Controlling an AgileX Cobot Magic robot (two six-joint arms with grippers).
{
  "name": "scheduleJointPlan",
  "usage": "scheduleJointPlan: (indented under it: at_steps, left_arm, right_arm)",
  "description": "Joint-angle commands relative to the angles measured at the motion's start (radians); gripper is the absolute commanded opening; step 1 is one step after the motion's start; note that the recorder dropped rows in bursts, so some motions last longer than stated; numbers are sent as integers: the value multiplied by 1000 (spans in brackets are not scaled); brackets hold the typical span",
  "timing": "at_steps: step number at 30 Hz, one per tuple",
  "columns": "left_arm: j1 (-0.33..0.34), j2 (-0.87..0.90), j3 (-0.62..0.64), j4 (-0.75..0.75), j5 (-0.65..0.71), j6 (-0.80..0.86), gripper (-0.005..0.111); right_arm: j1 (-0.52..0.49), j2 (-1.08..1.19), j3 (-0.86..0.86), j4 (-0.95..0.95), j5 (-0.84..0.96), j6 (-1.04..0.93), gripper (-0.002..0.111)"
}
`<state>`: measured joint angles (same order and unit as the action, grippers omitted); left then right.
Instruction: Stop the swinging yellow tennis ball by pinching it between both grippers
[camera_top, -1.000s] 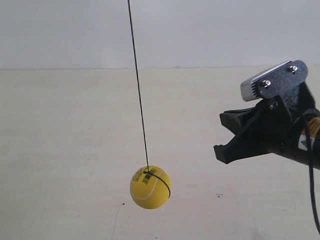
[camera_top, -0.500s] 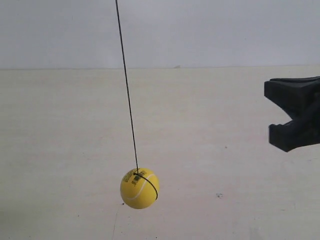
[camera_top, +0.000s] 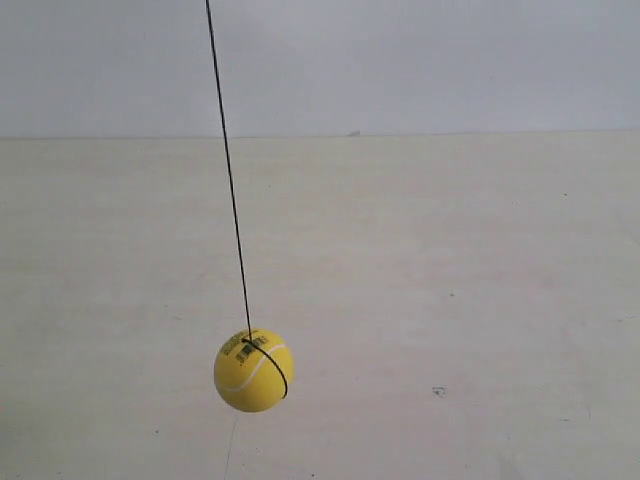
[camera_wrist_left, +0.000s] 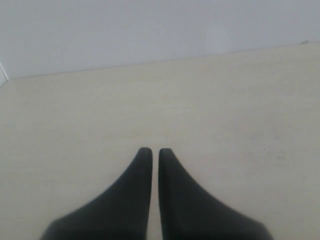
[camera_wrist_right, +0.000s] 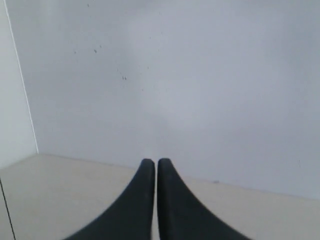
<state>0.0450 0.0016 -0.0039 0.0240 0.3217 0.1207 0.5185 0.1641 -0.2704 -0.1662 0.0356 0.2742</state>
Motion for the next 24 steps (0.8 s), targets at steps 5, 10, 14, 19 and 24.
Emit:
scheduleJointPlan:
  at_steps: [5, 10, 14, 19, 24]
  left_arm:
    - [3, -2, 4, -1, -5, 4, 5]
    - [3, -2, 4, -1, -5, 4, 5]
    - [3, -2, 4, -1, -5, 4, 5]
    - [3, -2, 4, -1, -5, 4, 5]
    - [3, -2, 4, -1, -5, 4, 5]
  right_arm:
    - [0, -164, 10, 2, 59, 35, 0]
    - [0, -164, 10, 2, 86, 39, 0]
    - [0, -164, 10, 2, 86, 39, 0]
    - [0, -164, 10, 2, 86, 39, 0]
    - [0, -164, 10, 2, 91, 39, 0]
